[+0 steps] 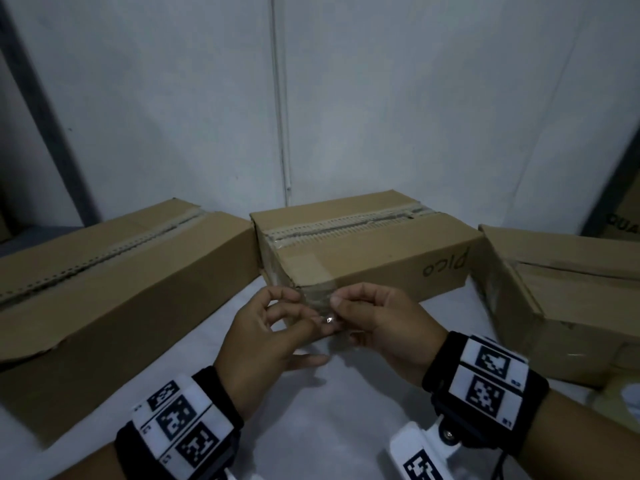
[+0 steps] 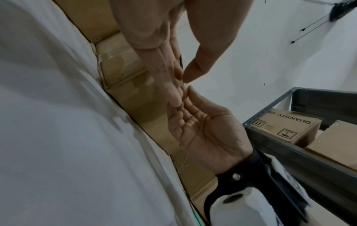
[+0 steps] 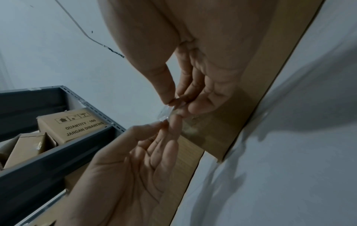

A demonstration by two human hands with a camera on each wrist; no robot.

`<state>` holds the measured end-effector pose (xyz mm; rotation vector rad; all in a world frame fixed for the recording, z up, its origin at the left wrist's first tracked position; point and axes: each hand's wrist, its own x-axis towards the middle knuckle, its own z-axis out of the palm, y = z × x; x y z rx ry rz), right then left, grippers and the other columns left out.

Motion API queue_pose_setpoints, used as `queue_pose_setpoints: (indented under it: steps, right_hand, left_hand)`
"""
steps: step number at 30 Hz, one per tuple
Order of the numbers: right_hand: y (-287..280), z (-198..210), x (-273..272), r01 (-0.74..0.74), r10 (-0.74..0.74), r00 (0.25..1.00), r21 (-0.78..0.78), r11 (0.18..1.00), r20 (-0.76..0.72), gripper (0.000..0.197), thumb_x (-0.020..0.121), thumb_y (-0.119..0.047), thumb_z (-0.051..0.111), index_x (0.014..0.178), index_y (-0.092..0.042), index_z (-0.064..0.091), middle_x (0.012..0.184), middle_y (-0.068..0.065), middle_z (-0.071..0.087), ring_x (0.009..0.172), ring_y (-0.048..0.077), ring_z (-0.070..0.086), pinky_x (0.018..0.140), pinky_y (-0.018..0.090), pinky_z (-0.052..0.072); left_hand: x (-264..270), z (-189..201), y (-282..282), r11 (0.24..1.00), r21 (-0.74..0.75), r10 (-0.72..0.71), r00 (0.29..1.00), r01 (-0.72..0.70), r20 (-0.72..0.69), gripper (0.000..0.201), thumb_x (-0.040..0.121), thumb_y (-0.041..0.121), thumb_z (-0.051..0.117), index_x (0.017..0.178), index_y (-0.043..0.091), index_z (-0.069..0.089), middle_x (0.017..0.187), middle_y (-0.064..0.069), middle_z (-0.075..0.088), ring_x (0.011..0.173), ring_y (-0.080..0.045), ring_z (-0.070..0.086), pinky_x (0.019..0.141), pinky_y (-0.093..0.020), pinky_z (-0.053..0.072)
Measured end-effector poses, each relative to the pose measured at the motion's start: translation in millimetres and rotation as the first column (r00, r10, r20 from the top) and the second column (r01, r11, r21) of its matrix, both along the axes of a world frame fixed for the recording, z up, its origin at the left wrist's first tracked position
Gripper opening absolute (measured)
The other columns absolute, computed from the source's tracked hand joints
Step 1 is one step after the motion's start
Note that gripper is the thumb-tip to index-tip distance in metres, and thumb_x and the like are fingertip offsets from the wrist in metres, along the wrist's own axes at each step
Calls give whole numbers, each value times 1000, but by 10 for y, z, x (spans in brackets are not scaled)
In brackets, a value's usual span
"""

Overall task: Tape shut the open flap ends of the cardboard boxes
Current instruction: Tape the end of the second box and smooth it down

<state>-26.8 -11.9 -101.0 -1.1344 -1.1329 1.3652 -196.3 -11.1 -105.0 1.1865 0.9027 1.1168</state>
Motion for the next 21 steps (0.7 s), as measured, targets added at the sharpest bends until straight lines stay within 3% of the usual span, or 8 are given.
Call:
queue_pose_setpoints:
  steps: [4,9,13,18,21]
  right_hand:
    - [-19,24,49,-38,38,999,-1,999,-15,3,86,-7,66,87,-9,67,70,7,69,61,13,66,50,17,46]
    - [0,-6,94,-52,53,998,-31,998,18,3,87,-7,65,86,-10,65,68,3,65,56,7,60,50,19,42]
    - [-11,-6,66,-84,84,996,-43,996,9,6,90,-9,61,85,-12,61,70,2,69,57,8,61,52,21,40]
    - [-50,4,42,-80,80,994,-4,997,74,5,90,-11,61,87,-13,59,64,-2,69,56,8,60,55,23,40]
    - [-59,-16,43,-57,57,994,1,998,97,6,89,-14,64,91,-11,59,70,4,70,58,12,61,56,25,41]
  left_hand:
    - [-25,-26,-16,999,17,-28,999,28,-34,29,77,3,70,105,3,59,87,-12,73,84,-27,73,65,-49,60]
    - [-45,-48,1,999,-24,-41,999,41,4,28,67,12,72,94,3,69,97,-22,72,84,-29,73,58,-36,60]
    - [-51,-56,20,995,-72,-65,998,67,25,32,69,13,70,100,4,67,95,-20,74,86,-24,73,54,-32,58]
    - [-48,-32,5,997,-34,-66,998,66,-1,33,70,17,69,102,8,65,89,-13,76,76,-18,73,44,-25,52]
    - [-42,-25,-8,998,-29,-50,999,50,-2,38,65,20,72,100,6,66,89,-21,73,65,-18,69,40,-23,45]
